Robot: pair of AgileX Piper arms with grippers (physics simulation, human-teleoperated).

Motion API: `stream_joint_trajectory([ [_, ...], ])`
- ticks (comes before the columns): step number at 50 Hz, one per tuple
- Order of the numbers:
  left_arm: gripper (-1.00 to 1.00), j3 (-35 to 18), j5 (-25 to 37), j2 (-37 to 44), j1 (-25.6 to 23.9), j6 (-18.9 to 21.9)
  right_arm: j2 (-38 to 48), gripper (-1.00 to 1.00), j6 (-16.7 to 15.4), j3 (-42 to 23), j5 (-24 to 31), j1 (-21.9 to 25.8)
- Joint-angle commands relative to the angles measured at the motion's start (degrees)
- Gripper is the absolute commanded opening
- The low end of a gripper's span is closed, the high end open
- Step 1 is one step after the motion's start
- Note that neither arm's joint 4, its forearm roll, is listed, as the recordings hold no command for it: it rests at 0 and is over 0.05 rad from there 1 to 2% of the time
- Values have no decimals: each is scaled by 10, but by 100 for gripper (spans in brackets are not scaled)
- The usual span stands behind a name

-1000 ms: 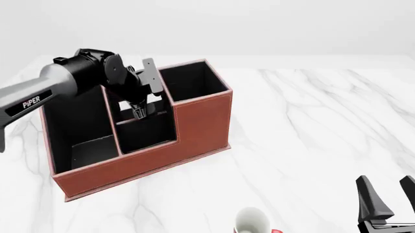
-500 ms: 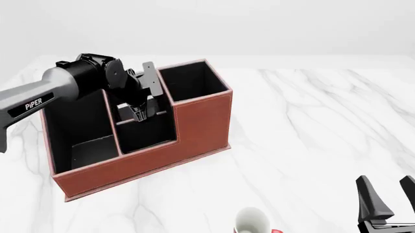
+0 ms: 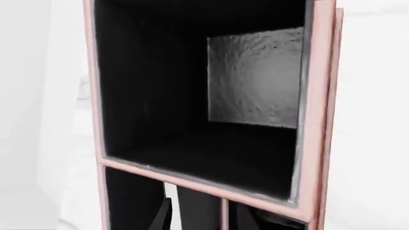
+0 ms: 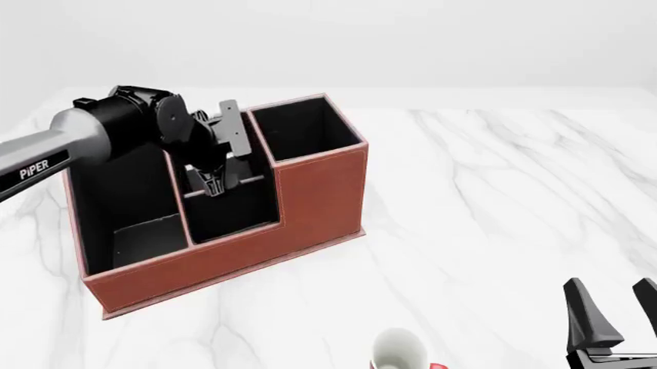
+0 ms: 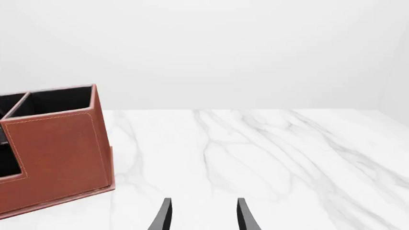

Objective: Pick up the book and place it in the front compartment of the caddy.

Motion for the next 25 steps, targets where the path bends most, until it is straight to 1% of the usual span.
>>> stream_joint_trajectory([
  [1, 100, 16, 53, -88, 12, -1, -3, 100, -1, 0, 2, 0],
  [3, 100, 18, 58, -98, 14, 4, -3, 100, -1, 0, 2, 0],
  [8, 100, 43, 58, -125, 11, 11, -3, 100, -1, 0, 2, 0],
  [11, 100, 38, 69, -137, 13, 10, -3, 100, -1, 0, 2, 0],
  [13, 100, 45, 69, -143, 19, 15, -3, 100, -1, 0, 2, 0],
  [16, 100, 74, 68, -162, 21, 22, -3, 100, -1, 0, 2, 0],
  [20, 100, 94, 75, -195, 22, 27, -3, 100, -1, 0, 2, 0],
  [23, 100, 125, 76, -228, 31, 42, -3, 100, -1, 0, 2, 0],
  [25, 100, 135, 79, -242, 27, 41, -3, 100, -1, 0, 2, 0],
])
